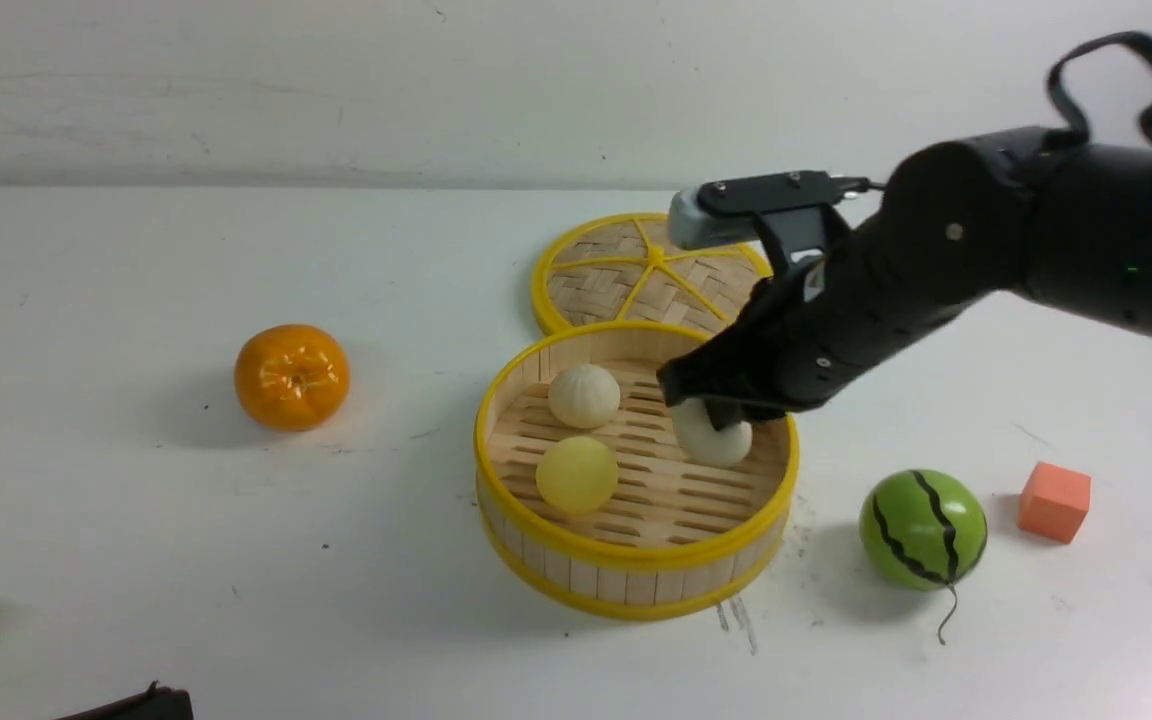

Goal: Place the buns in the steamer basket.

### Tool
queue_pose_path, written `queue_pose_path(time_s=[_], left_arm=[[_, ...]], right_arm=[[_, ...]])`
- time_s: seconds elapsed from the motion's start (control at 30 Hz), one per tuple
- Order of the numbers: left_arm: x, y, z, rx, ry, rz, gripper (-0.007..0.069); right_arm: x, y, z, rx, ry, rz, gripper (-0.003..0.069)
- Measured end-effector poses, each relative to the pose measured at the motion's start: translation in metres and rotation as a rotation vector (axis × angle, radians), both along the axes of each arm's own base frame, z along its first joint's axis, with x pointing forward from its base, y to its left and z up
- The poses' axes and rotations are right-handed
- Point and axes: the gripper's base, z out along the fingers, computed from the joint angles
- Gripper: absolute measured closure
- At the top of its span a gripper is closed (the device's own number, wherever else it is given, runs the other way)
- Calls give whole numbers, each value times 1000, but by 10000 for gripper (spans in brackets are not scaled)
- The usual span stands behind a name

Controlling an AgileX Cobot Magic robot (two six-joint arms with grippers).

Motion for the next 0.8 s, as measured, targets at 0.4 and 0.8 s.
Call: queue_pose_path(time_s=[0.4,0.8], left_arm=[[0,0,0,0,0,0,607],[0,0,0,0,0,0,607]], right_arm=[[41,22,-25,-19,83,-17,244],[-84,-34,97,-53,122,7,443]])
